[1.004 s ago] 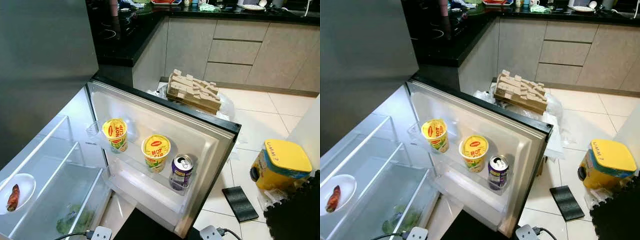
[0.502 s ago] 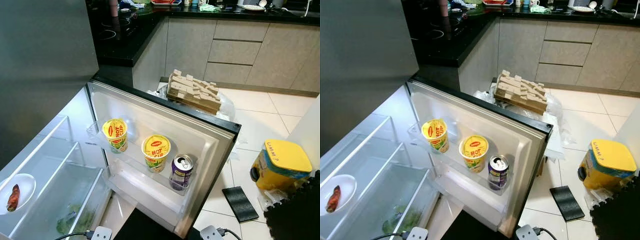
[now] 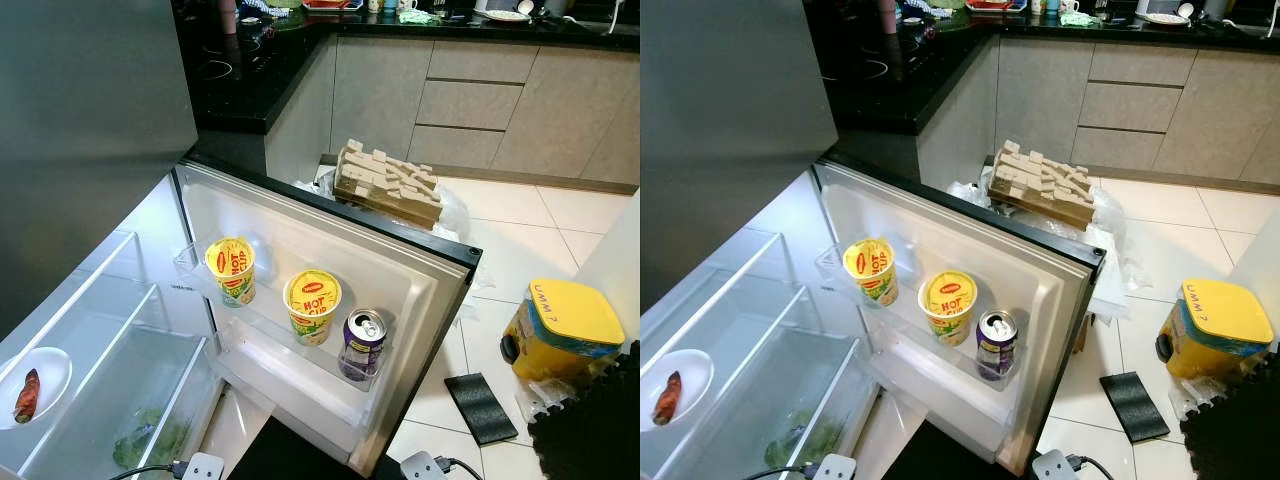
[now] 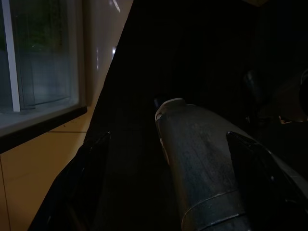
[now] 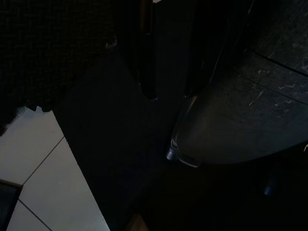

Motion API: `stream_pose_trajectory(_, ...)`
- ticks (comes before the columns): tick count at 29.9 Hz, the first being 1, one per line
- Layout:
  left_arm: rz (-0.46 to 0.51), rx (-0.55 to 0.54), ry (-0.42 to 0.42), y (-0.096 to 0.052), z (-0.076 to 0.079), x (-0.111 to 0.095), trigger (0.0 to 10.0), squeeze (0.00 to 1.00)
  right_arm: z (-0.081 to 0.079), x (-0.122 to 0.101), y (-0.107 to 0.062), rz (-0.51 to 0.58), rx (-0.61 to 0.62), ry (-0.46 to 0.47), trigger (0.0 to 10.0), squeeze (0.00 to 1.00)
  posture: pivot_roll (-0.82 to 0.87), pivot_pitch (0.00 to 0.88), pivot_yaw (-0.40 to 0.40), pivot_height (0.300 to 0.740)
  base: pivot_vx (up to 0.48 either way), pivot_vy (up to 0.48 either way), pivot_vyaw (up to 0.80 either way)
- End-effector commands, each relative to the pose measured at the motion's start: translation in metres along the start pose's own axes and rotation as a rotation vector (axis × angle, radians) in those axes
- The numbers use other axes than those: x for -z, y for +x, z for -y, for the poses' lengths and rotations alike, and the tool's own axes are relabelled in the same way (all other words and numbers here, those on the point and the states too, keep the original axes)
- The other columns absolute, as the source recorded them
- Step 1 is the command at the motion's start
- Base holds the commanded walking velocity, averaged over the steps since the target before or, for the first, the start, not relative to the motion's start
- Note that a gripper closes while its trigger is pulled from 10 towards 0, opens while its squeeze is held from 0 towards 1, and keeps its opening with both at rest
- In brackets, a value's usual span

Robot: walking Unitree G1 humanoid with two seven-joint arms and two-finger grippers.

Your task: Restocking fridge

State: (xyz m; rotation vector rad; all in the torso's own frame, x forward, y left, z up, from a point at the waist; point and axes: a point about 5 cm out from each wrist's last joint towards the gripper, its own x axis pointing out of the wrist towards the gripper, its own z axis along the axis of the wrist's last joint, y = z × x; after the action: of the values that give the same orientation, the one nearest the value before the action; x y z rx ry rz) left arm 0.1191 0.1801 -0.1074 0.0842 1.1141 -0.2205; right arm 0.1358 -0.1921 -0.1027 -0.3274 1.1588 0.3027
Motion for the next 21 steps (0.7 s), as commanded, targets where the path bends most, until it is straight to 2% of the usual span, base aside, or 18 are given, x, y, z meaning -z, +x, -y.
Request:
stream_pose_trajectory(1, -0.053, 0.022, 0.011, -0.0017, 0.0026, 0.0124, 10.0, 0.0, -0.0014, 0.0054, -0.0004, -0.018, 0.0, 0.008, 10.0, 0.0, -0.02, 0.0, -0.014, 0.74, 0.0, 0.0, 0.0)
stream_pose_trajectory(21, -0.056, 0.024, 0.002, -0.002, 0.0045, 0.0149, 10.0, 0.0, -0.0014, 0.0036, -0.0002, -0.013, -0.003, 0.009, 10.0, 0.0, -0.02, 0.0, -0.016, 0.74, 0.0, 0.0, 0.0)
